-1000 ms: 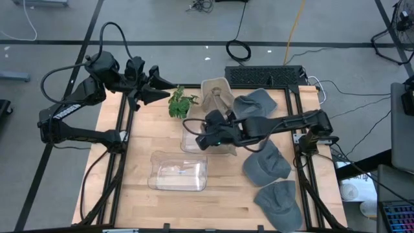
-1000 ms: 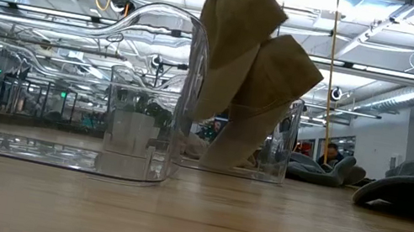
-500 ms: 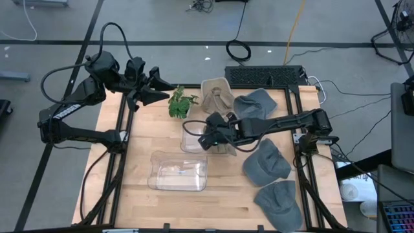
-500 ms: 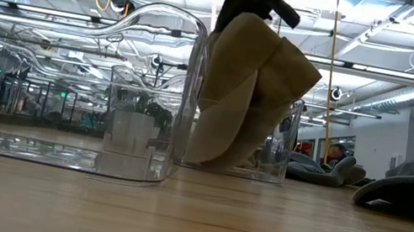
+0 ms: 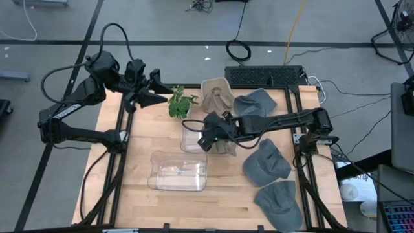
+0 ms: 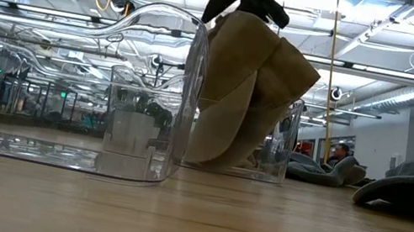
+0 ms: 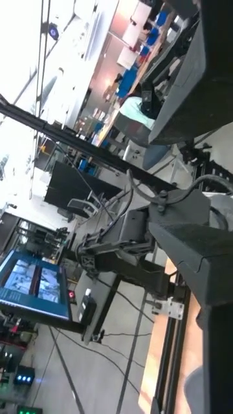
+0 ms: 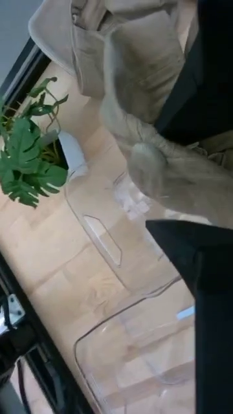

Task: Pick & Place hat
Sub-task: Put the bottom brown cap into the top transparent bin, then put the brown cap into the top transparent bin

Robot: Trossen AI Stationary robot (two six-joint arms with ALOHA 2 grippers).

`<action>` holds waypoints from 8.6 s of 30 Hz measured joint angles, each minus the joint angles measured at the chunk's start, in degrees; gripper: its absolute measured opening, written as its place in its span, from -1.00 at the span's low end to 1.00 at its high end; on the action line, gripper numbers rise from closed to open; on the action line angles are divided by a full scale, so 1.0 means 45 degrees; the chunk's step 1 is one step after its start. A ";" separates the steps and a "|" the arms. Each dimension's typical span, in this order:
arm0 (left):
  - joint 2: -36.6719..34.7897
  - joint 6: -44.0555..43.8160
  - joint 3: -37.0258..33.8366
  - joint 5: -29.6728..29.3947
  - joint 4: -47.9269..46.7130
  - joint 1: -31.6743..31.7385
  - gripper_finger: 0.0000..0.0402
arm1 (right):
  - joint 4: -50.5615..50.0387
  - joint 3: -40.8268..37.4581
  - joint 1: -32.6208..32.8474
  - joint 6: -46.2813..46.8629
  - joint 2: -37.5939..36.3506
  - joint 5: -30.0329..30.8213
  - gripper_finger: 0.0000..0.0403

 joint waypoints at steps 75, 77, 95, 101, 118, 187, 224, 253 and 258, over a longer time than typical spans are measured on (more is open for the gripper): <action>0.3776 -0.2573 -0.0005 -0.7351 0.1804 0.1964 0.07 | -0.0997 0.0018 -0.1156 -1.1606 -0.7219 -0.0146 0.06; 0.4036 -0.2581 -0.0005 -0.7345 0.1927 0.2179 0.07 | -0.1046 0.0018 -0.1158 -1.1613 -0.7199 -0.0589 0.06; 0.7238 -0.3657 -0.0005 -0.4552 0.2418 0.4684 0.07 | 0.0117 0.0018 -0.1158 -1.2136 -0.7104 -0.0966 0.05; 0.8187 -0.3210 -0.0005 -0.3876 0.2875 0.5214 0.27 | 0.0115 0.0018 -0.1355 -1.2237 -0.7104 -0.0952 0.05; 1.0535 -0.1580 0.0010 -0.3721 0.3444 0.5925 0.83 | -0.0380 0.0018 -0.1769 -1.1809 -0.7104 -0.0990 0.05; 1.2852 -0.4413 0.0015 -0.4378 0.1611 0.4394 -0.92 | -0.0691 0.0018 -0.1739 -1.1174 -0.7109 -0.1379 0.05; 0.4627 0.4090 0.0007 -0.6969 0.2820 0.3872 -0.95 | 0.0983 0.0013 -0.1748 -0.6755 -0.7109 -0.2035 0.05; 0.1677 1.3419 0.0015 -0.5640 0.2123 -0.0543 -0.95 | -0.0059 0.0008 -0.1758 -0.1486 -0.7905 -0.3657 0.07; 0.0930 1.3265 0.0015 -0.4778 0.2079 -0.1201 -0.95 | -0.0079 0.0008 -0.1758 -0.1626 -0.8366 -0.3726 0.17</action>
